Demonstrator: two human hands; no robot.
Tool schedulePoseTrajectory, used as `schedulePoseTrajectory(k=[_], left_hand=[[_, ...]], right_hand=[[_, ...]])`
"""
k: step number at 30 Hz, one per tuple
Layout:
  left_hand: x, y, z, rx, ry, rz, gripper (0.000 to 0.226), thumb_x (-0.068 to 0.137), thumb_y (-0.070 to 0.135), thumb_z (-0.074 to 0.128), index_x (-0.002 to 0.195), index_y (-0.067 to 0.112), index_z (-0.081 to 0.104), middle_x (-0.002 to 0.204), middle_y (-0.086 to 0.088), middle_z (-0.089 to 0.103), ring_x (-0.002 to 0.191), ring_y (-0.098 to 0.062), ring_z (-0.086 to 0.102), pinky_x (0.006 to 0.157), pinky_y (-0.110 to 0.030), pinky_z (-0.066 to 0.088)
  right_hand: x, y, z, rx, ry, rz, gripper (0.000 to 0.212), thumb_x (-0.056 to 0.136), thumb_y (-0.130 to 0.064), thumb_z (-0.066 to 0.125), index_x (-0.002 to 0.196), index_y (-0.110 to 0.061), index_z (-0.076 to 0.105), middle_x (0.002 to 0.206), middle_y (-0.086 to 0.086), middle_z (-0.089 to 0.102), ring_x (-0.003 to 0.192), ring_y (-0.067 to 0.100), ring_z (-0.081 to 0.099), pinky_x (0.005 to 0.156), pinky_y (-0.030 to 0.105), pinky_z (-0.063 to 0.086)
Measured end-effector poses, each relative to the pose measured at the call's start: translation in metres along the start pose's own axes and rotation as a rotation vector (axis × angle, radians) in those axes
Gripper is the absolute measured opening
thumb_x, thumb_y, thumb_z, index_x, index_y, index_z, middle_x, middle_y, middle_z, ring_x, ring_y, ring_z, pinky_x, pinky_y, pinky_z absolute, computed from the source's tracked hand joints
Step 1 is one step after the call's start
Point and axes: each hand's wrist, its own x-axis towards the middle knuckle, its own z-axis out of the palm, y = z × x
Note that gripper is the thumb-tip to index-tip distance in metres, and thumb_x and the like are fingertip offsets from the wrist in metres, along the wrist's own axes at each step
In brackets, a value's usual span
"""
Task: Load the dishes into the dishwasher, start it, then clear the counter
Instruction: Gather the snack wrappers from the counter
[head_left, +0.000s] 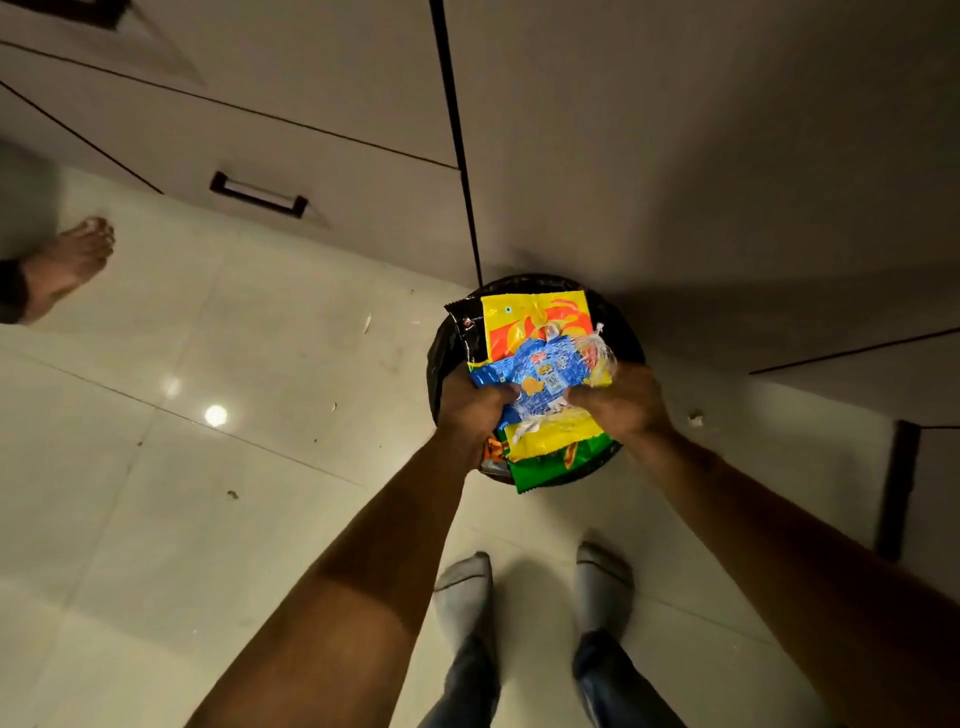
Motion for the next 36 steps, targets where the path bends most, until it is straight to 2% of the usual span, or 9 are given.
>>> schedulePoseTrajectory(k=[4,8,16,20,23,28,30,33,36], left_hand=[[0.033,-0.012,0.006,0.147,0.009,0.001,0.034,0.079,0.000,0.076,0.110,0.000,0.063,0.091,-0.015,0.070,0.058,-0.023,0.066,0.066,-0.041,0.059],[0.065,-0.024,0.017,0.238,0.014,-0.023,0.041,0.075,0.009,0.082,0.111,0.002,0.062,0.096,-0.014,0.070,0.084,-0.033,0.071,0.076,-0.048,0.059],[0.110,-0.055,0.034,0.459,0.062,-0.104,0.051,0.080,0.021,0.080,0.119,-0.002,0.056,0.117,-0.017,0.064,0.104,-0.029,0.065,0.083,-0.036,0.055],[0.093,-0.049,0.033,0.543,0.142,0.084,0.071,0.082,0.022,0.076,0.141,0.009,0.038,0.136,-0.013,0.052,0.125,-0.030,0.052,0.099,-0.032,0.042],[0.071,-0.038,0.032,0.611,0.131,0.252,0.092,0.084,0.018,0.073,0.154,0.017,0.014,0.150,-0.011,0.034,0.135,-0.030,0.041,0.108,-0.035,0.035],[0.041,-0.024,0.023,0.882,0.034,0.467,0.107,0.084,0.018,0.072,0.154,0.025,-0.008,0.157,-0.007,0.013,0.140,-0.029,0.034,0.102,-0.043,0.045],[0.041,-0.023,0.016,1.093,0.013,0.546,0.105,0.085,0.024,0.071,0.154,0.026,-0.008,0.161,-0.004,-0.001,0.148,-0.027,0.014,0.114,-0.041,0.033],[0.046,-0.022,0.010,1.484,-0.117,0.602,0.092,0.090,0.037,0.062,0.155,0.021,-0.001,0.162,-0.008,-0.008,0.149,-0.027,-0.010,0.121,-0.039,-0.002],[0.060,-0.029,0.009,1.779,-0.266,0.611,0.070,0.096,0.041,0.045,0.154,0.015,0.015,0.162,-0.010,0.003,0.149,-0.029,-0.010,0.120,-0.046,-0.007]], right_hand=[[0.021,0.003,0.014,-0.187,0.033,-0.024,0.045,0.080,-0.026,0.075,0.121,-0.015,0.064,0.121,0.009,0.066,0.111,0.030,0.062,0.091,0.036,0.050],[0.040,0.007,0.030,-0.303,0.051,-0.060,0.041,0.086,-0.023,0.068,0.126,-0.014,0.060,0.124,0.011,0.064,0.113,0.033,0.060,0.088,0.035,0.048],[0.081,0.027,0.069,-0.216,-0.018,0.001,0.050,0.084,-0.012,0.069,0.132,-0.012,0.052,0.127,0.010,0.061,0.115,0.029,0.059,0.078,0.023,0.039],[0.075,0.030,0.070,-0.160,0.019,0.028,0.061,0.081,-0.015,0.072,0.135,-0.009,0.044,0.129,0.012,0.059,0.116,0.030,0.058,0.079,0.025,0.041],[0.054,0.023,0.059,-0.312,0.076,-0.093,0.083,0.082,-0.022,0.072,0.149,-0.007,0.025,0.144,0.015,0.042,0.130,0.034,0.046,0.094,0.034,0.044],[0.028,0.019,0.043,-0.754,-0.026,-0.356,0.086,0.090,-0.033,0.063,0.155,-0.016,0.009,0.161,0.011,0.005,0.149,0.029,0.005,0.119,0.038,0.019],[0.031,0.026,0.043,-0.900,-0.114,-0.453,0.080,0.092,-0.036,0.058,0.155,-0.016,0.013,0.162,0.011,0.002,0.150,0.030,-0.002,0.123,0.038,0.007],[0.041,0.039,0.052,-1.030,-0.215,-0.558,0.068,0.093,-0.036,0.054,0.152,-0.017,0.027,0.162,0.013,0.008,0.150,0.032,0.002,0.122,0.041,0.003],[0.052,0.050,0.063,-1.091,-0.265,-0.568,0.057,0.095,-0.037,0.049,0.147,-0.020,0.037,0.160,0.014,0.014,0.149,0.032,0.007,0.121,0.043,0.006]])
